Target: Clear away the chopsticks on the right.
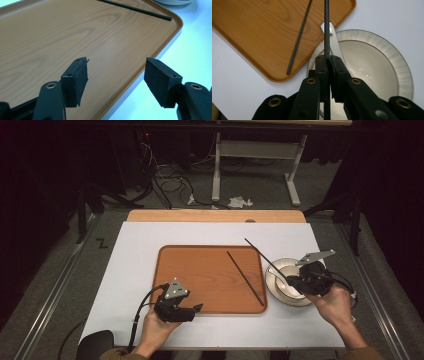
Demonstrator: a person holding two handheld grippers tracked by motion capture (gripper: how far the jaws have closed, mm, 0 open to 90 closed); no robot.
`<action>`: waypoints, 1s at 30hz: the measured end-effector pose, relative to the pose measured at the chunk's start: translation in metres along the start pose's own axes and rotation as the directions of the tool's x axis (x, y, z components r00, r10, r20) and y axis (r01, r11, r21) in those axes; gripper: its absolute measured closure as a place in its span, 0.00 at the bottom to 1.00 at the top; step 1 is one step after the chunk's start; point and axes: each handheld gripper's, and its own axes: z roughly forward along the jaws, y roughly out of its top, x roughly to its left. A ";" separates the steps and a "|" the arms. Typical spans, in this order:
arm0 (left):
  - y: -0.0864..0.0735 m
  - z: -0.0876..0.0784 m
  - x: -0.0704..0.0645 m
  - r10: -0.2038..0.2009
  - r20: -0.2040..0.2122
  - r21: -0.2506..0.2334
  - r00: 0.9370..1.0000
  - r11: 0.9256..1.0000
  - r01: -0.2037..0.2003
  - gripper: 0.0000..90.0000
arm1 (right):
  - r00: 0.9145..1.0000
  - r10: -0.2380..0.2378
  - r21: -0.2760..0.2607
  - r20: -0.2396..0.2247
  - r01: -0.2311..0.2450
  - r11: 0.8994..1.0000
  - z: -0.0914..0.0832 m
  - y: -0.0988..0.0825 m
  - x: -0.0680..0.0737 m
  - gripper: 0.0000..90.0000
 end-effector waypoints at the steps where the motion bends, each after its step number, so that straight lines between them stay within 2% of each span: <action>1: 0.000 0.000 0.000 0.000 0.001 -0.001 1.000 1.000 0.000 0.39 | 1.000 0.006 -0.007 -0.011 -0.006 1.000 0.001 0.001 0.003 0.96; 3: 0.000 0.000 0.000 -0.003 0.004 -0.002 1.000 1.000 0.003 0.39 | 1.000 0.016 -0.015 -0.015 -0.017 1.000 0.004 0.002 0.007 0.96; 6: 0.000 -0.001 0.000 -0.001 0.005 -0.004 1.000 1.000 0.001 0.39 | 1.000 0.019 0.003 -0.015 -0.019 1.000 0.009 0.002 0.014 0.96; 14: 0.000 -0.001 0.000 0.000 0.004 -0.004 1.000 1.000 0.000 0.39 | 0.998 0.028 0.018 -0.061 -0.027 0.999 0.025 0.007 0.032 0.96; 16: 0.000 -0.001 0.000 -0.002 0.004 -0.004 1.000 1.000 0.002 0.39 | 0.998 0.024 0.017 -0.063 -0.023 1.000 0.028 0.008 0.034 0.96; 17: 0.000 -0.001 0.000 -0.002 0.004 -0.004 1.000 1.000 0.002 0.39 | 0.997 0.037 0.026 -0.065 -0.036 0.999 0.029 0.009 0.036 0.96; 21: 0.000 -0.001 0.001 0.000 0.004 -0.003 1.000 1.000 0.000 0.39 | 0.999 0.026 0.030 -0.048 -0.025 0.999 0.037 0.012 0.043 0.96; 30: 0.000 -0.003 0.000 0.005 0.006 -0.011 1.000 1.000 -0.005 0.39 | 0.996 0.059 0.069 -0.061 -0.055 0.996 0.063 0.018 0.055 0.96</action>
